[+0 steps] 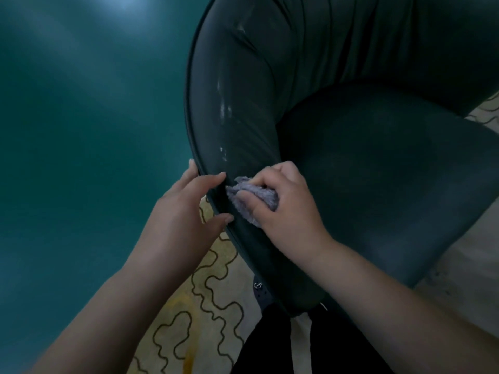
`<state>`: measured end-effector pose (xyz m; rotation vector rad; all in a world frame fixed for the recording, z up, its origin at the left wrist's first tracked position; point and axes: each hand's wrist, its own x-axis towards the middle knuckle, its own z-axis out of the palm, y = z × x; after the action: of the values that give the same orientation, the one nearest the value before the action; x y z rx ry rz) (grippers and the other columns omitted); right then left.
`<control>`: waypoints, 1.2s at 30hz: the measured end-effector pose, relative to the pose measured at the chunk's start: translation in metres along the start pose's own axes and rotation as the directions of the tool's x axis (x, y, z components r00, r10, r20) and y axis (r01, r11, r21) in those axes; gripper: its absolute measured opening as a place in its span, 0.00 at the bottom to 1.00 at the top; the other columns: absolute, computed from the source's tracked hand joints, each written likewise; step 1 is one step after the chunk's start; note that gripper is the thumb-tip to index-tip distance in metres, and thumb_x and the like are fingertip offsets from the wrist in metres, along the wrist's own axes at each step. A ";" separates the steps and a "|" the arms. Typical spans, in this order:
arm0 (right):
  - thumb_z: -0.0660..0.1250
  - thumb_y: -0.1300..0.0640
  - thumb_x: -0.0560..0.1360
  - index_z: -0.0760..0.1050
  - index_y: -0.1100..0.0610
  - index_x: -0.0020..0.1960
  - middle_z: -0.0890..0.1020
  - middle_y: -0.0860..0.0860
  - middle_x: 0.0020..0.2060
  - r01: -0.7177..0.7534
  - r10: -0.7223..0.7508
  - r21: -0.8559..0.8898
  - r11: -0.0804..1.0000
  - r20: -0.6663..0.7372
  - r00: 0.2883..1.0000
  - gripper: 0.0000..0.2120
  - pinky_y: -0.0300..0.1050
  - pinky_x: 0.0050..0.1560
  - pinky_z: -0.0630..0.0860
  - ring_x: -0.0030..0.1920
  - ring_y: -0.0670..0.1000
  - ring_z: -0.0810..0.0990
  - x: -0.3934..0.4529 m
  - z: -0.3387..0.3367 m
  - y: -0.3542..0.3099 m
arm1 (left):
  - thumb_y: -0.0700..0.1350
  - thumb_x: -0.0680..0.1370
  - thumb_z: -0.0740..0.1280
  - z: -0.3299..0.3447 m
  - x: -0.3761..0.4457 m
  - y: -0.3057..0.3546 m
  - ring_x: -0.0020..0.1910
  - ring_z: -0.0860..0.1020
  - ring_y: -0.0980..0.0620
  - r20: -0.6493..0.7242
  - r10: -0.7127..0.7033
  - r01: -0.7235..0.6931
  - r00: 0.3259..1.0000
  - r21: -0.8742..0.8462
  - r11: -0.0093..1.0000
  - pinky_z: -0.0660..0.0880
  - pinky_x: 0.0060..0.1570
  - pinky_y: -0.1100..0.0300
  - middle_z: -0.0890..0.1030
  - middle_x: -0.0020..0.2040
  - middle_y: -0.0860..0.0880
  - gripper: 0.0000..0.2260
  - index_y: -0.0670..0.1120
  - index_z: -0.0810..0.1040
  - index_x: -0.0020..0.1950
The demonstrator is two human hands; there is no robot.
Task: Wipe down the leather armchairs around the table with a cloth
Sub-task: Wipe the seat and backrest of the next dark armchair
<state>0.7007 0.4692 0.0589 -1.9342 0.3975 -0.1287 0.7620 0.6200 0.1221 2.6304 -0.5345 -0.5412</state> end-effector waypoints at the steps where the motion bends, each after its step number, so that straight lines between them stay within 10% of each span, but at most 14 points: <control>1: 0.71 0.50 0.72 0.75 0.51 0.44 0.69 0.48 0.46 0.025 -0.025 -0.055 0.998 -0.001 1.000 0.07 0.37 0.52 0.71 0.52 0.49 0.72 -0.001 0.002 0.000 | 0.49 0.72 0.74 0.000 -0.001 0.000 0.72 0.60 0.60 0.015 -0.006 0.006 1.000 0.001 1.000 0.54 0.61 0.71 0.56 0.77 0.57 0.29 0.61 0.69 0.70; 10: 0.72 0.56 0.72 0.73 0.52 0.39 0.70 0.48 0.44 -0.074 0.078 -0.034 0.997 0.170 0.982 0.08 0.31 0.47 0.68 0.45 0.44 0.73 -0.044 -0.025 0.005 | 0.48 0.72 0.74 0.001 0.000 0.003 0.71 0.67 0.52 0.039 -0.056 0.056 0.998 -0.013 0.998 0.60 0.60 0.67 0.57 0.78 0.50 0.28 0.58 0.69 0.71; 18: 0.74 0.55 0.70 0.76 0.54 0.43 0.70 0.50 0.45 0.020 -0.018 -0.071 0.997 0.024 1.000 0.07 0.36 0.49 0.72 0.47 0.47 0.73 -0.018 0.002 -0.009 | 0.46 0.74 0.72 0.003 -0.001 0.003 0.71 0.66 0.51 0.053 -0.058 0.058 0.997 -0.014 0.998 0.60 0.60 0.67 0.55 0.78 0.48 0.28 0.56 0.68 0.72; 30: 0.74 0.55 0.70 0.73 0.50 0.42 0.71 0.49 0.46 0.007 -0.008 -0.012 1.000 -0.036 0.999 0.09 0.40 0.49 0.75 0.47 0.47 0.75 -0.011 0.000 -0.008 | 0.50 0.73 0.73 -0.003 -0.002 0.005 0.44 0.71 0.63 0.066 -0.066 0.068 0.996 -0.034 0.997 0.62 0.54 0.69 0.58 0.78 0.50 0.27 0.58 0.69 0.71; 36: 0.70 0.51 0.70 0.73 0.52 0.40 0.69 0.47 0.43 0.047 -0.049 -0.070 0.996 -0.028 0.998 0.08 0.34 0.45 0.70 0.45 0.46 0.73 -0.058 -0.009 0.017 | 0.49 0.72 0.74 -0.004 -0.001 0.003 0.55 0.78 0.50 0.058 -0.082 0.084 0.995 -0.024 0.996 0.57 0.49 0.76 0.59 0.77 0.49 0.27 0.58 0.70 0.70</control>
<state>0.6407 0.4751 0.0524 -2.0131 0.3799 -0.1770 0.7615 0.6188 0.1270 2.6283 -0.4340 -0.6463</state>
